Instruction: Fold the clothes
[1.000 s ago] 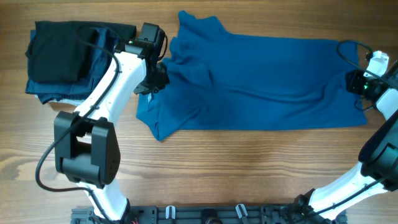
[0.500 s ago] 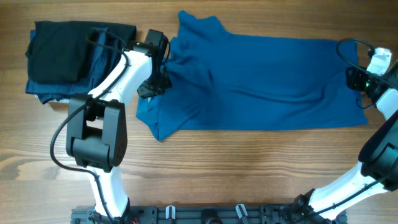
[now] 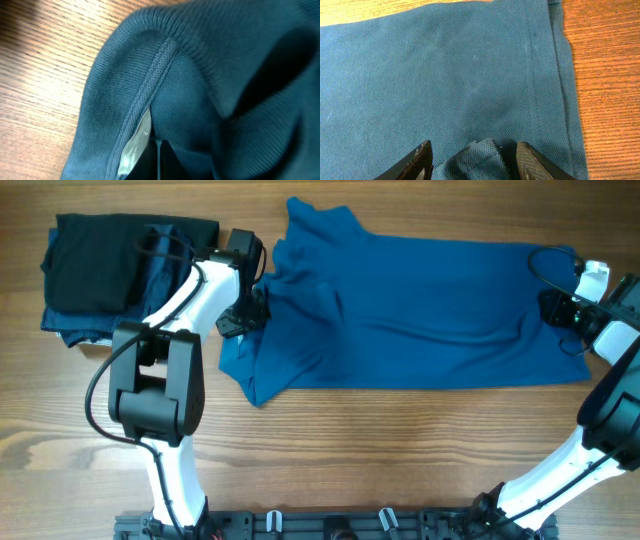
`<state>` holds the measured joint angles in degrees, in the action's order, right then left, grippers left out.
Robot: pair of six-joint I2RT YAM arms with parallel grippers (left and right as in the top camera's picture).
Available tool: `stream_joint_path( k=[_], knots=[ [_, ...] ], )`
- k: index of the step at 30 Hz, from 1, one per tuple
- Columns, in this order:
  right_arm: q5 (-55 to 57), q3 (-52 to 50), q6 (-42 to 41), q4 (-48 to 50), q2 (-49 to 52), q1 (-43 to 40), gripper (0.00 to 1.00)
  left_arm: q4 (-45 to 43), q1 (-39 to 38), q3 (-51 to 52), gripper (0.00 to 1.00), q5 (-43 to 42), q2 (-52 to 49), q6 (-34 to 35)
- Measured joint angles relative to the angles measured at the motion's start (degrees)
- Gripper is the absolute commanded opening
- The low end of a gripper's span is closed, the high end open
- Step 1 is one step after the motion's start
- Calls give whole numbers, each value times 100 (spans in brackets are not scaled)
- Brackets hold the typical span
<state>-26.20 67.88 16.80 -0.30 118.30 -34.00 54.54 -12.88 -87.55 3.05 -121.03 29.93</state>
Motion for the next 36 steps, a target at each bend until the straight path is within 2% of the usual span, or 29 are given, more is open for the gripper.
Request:
stream_joint_path(
  k=[3, 8, 12, 14, 15, 16, 17, 18, 19, 21, 22, 25, 36],
  knots=[
    [7, 0, 0, 13, 0, 0, 45, 0, -2, 0, 4, -2, -26, 0],
    [17, 0, 31, -44, 0, 0, 40, -2, 0, 0, 6, 0, -26, 0],
    [96, 0, 44, -48, 0, 0, 42, -9, -2, 0, 6, -2, -26, 0],
    [116, 0, 44, -52, 0, 0, 50, -20, -2, 0, 6, -2, -26, 0],
    [120, 0, 50, -72, 0, 0, 50, -17, -2, 0, 6, -2, -26, 2],
    [140, 0, 59, -96, 0, 0, 45, -20, -2, 0, 6, -2, -26, 0],
    [181, 0, 63, -131, 0, 0, 33, -20, -2, 0, 6, -2, -26, 0],
    [192, 0, 66, -138, 0, 0, 28, -22, -2, 0, 6, 0, -26, 0],
    [221, 0, 70, -140, 0, 0, 25, -24, -2, 0, 6, -2, -26, 0],
    [269, 0, 90, -184, 0, 0, 27, -42, -2, 0, 6, -2, -26, 0],
    [275, 0, 87, -192, 0, 0, 24, -59, 0, 0, 6, -2, -26, 0],
    [295, 0, 105, -199, 0, 0, 4, -63, -2, 0, 6, -2, -26, 0],
    [743, 166, -352, -555, -46, -2, 4, -61, 0, 0, 7, -2, -26, 0]
  ],
)
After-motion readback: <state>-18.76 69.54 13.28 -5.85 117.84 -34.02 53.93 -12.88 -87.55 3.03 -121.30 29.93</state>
